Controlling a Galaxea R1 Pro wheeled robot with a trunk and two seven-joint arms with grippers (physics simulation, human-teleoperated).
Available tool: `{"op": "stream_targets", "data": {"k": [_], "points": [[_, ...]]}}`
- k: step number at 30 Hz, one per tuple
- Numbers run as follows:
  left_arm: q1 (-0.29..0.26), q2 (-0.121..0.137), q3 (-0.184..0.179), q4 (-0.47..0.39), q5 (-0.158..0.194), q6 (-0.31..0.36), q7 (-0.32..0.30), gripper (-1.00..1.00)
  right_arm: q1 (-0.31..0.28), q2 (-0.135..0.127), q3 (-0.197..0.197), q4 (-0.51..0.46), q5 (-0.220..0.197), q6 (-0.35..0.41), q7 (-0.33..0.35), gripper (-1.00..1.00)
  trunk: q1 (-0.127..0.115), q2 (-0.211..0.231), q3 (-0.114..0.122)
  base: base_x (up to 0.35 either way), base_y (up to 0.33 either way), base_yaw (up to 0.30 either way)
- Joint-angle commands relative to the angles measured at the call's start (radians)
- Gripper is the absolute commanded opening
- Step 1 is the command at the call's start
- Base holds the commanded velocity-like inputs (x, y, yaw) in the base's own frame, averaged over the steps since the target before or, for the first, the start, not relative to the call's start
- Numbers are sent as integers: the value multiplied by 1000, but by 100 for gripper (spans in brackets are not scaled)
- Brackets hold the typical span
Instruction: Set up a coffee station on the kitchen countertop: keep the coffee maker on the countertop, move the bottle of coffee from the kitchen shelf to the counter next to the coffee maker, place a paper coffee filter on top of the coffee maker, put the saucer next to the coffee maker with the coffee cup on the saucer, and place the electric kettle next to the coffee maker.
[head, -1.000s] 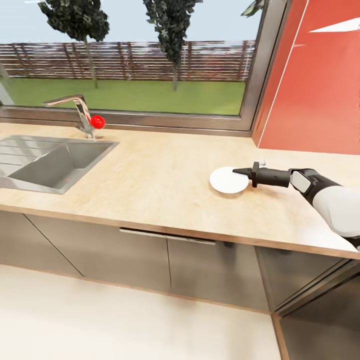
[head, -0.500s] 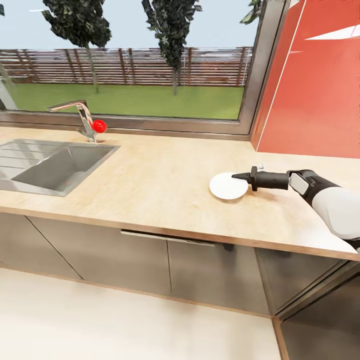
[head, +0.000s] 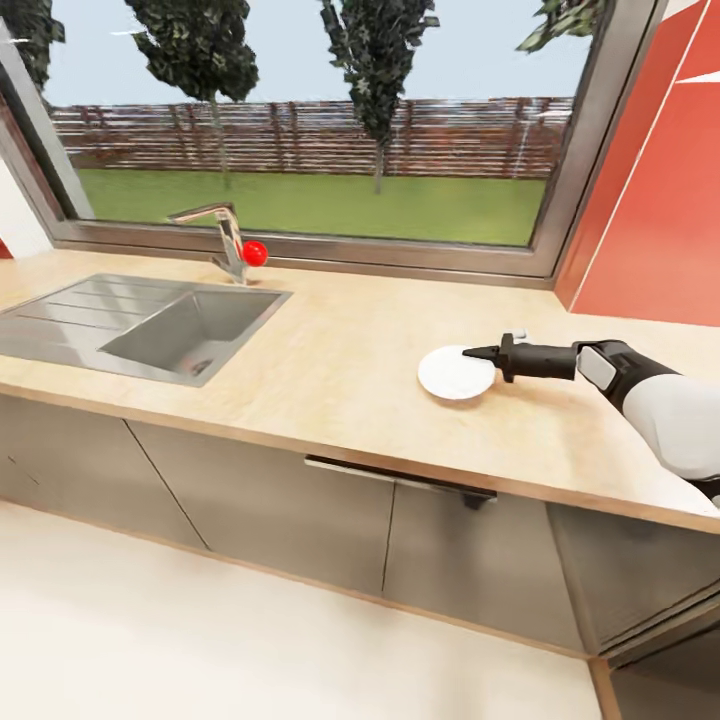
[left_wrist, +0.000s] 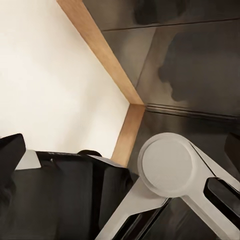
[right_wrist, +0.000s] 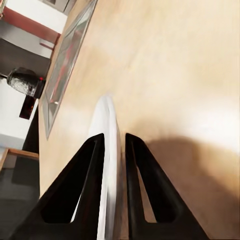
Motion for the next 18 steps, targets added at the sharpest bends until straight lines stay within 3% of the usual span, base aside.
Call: {"op": "stream_targets", "data": {"k": [1,8,18], "points": [[-1,0,-2,0,0,11,-4,100,0,0,-9,-1,8,8,6,-100,0,0,0,0,26,255],[-1,0,-2,0,0,8,-4,100,0,3,-11,-1,8,8,6,-100,0,0,4,0,5,246],[-1,0,-2,0,0,12,-4,100,0,3,-11,-1,8,8,6,-100,-38,70,37,0,0,38]]}}
